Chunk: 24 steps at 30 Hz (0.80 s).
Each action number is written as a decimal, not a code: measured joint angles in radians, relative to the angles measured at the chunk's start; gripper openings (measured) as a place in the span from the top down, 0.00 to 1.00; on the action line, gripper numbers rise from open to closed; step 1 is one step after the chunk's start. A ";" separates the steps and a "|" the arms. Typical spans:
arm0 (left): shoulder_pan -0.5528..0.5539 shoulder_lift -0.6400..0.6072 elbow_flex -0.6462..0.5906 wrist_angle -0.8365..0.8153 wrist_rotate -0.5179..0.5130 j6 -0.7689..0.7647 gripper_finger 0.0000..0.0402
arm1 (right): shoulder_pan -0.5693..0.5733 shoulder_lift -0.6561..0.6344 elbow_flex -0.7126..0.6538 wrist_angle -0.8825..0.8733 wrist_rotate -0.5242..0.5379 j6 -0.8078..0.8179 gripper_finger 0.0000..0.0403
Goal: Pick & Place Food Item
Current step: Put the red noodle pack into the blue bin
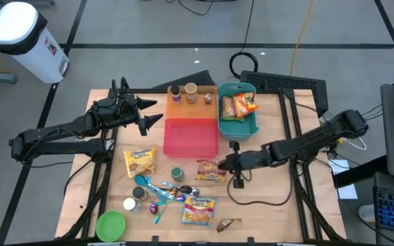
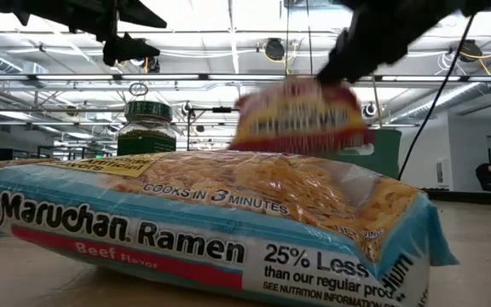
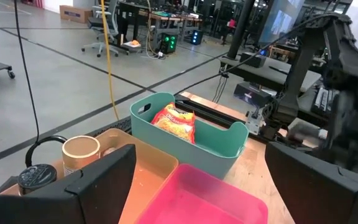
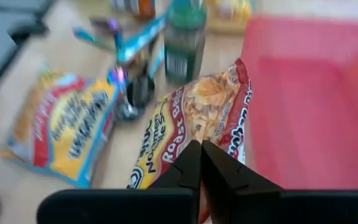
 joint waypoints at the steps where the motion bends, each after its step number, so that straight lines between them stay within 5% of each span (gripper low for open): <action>1: 0.000 0.000 0.000 0.000 0.000 0.000 0.10 | 0.000 -0.031 0.000 -0.003 0.000 -0.010 1.00; 7: 0.000 0.000 0.000 0.000 0.000 0.000 0.10 | 0.000 -0.208 0.000 -0.013 0.119 -0.105 1.00; 18: 0.000 0.000 0.000 0.000 -0.001 0.000 0.10 | -0.047 -0.439 0.000 -0.185 0.631 -0.245 1.00; 24: 0.000 0.000 0.000 0.000 -0.001 0.000 0.10 | -0.206 -0.466 -0.069 -0.215 0.654 -0.256 1.00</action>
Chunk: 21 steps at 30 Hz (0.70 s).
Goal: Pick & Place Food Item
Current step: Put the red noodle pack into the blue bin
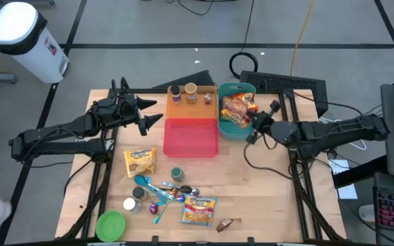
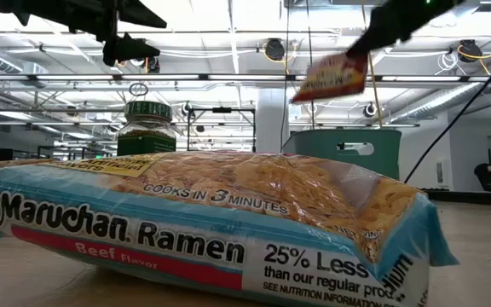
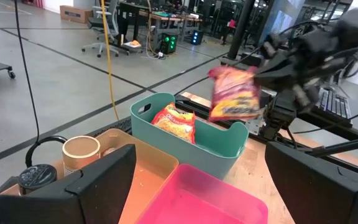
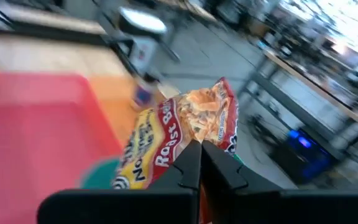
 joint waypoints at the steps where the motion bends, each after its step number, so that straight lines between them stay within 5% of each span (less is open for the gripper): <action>1: 0.000 0.000 0.000 0.000 0.000 0.000 0.10 | -0.029 0.000 -0.019 0.000 -0.003 -0.009 1.00; 11: 0.000 0.000 0.000 0.000 0.000 -0.001 0.10 | -0.302 0.000 -0.235 0.182 -0.348 -0.076 1.00; 17: 0.000 0.000 0.000 0.000 0.000 -0.002 0.10 | -0.362 0.000 -0.315 0.215 -0.616 -0.243 1.00; 21: 0.000 0.000 0.000 0.000 0.000 -0.002 0.10 | -0.364 0.000 -0.367 0.273 -0.652 -0.285 1.00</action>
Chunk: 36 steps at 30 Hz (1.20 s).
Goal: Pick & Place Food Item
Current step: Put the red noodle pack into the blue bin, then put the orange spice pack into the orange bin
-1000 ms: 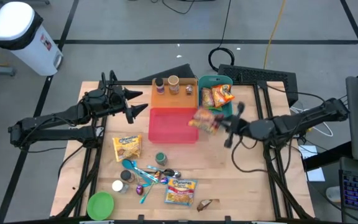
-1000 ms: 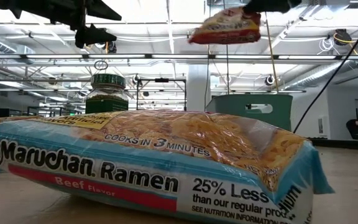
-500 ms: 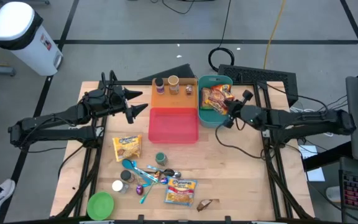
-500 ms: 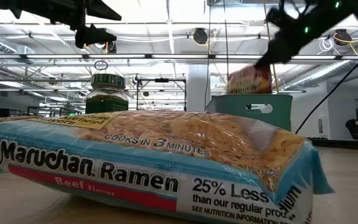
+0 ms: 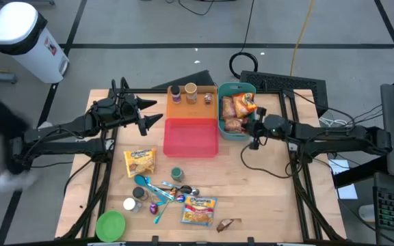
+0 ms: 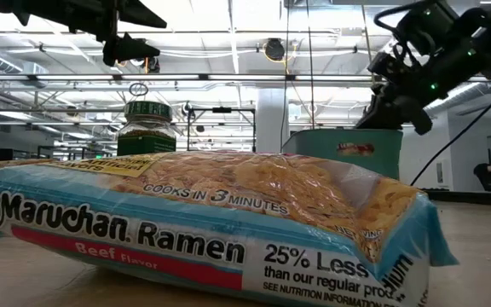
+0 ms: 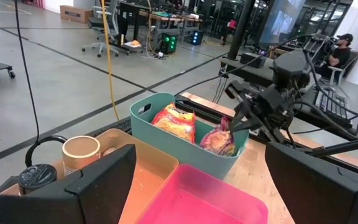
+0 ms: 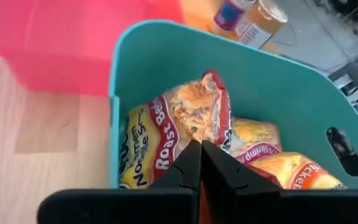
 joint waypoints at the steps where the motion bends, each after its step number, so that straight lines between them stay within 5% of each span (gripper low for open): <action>1: 0.000 0.000 0.000 0.000 0.000 0.000 0.10 | 0.000 0.000 -0.012 0.025 0.001 0.000 1.00; 7: 0.000 0.000 0.000 0.000 0.000 0.000 0.10 | 0.000 -0.001 -0.069 0.181 0.000 0.002 0.93; 20: 0.000 0.000 0.000 0.000 0.000 -0.022 0.10 | 0.073 -0.015 -0.071 0.333 0.028 0.034 0.52; 28: 0.000 0.000 0.000 0.000 0.000 -0.021 0.10 | 0.297 -0.061 -0.068 0.477 -0.003 0.146 0.43; 36: 0.000 0.000 0.000 0.006 0.000 -0.021 0.10 | 0.695 0.040 0.110 0.203 0.103 0.243 0.42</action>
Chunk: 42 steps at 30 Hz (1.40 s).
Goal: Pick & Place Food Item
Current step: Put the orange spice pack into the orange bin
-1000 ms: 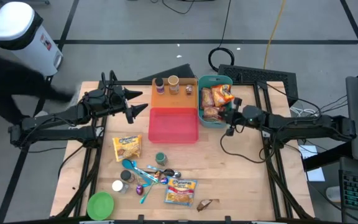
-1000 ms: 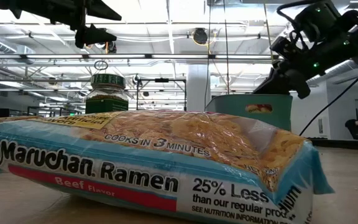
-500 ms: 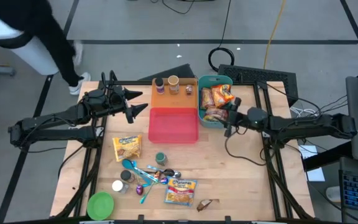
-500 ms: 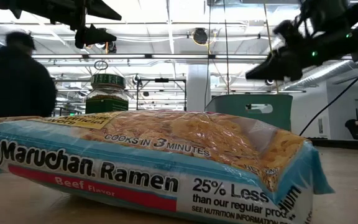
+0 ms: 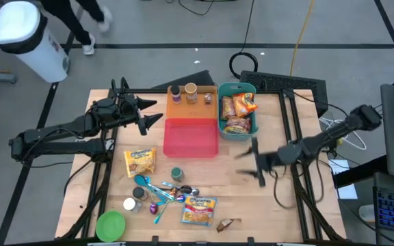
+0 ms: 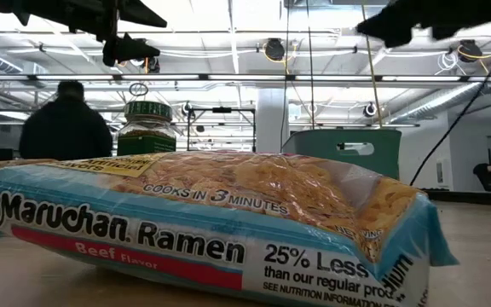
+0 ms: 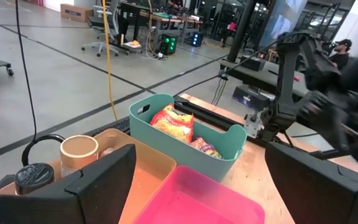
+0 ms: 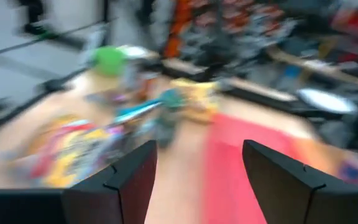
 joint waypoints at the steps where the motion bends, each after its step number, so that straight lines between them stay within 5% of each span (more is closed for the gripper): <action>1: 0.000 0.000 0.000 0.005 0.000 0.000 0.10 | 0.047 0.023 0.022 -0.030 0.003 0.014 0.42; 12: 0.000 0.000 0.000 0.011 0.000 0.000 0.10 | 0.291 0.291 0.041 0.027 0.005 0.266 0.42; 17: 0.000 0.000 0.000 0.011 0.000 -0.002 0.10 | 0.312 0.442 0.041 0.075 0.003 0.361 0.42; 29: 0.000 0.000 0.000 0.011 0.000 0.002 0.10 | 0.329 0.770 0.041 0.559 -0.079 0.360 0.42; 37: 0.000 0.000 0.000 0.010 0.000 0.001 0.10 | 0.329 0.937 0.067 0.711 -0.085 0.363 0.42; 42: 0.000 0.000 0.000 0.011 0.000 0.001 0.10 | 0.316 1.000 0.128 0.715 -0.211 0.356 0.42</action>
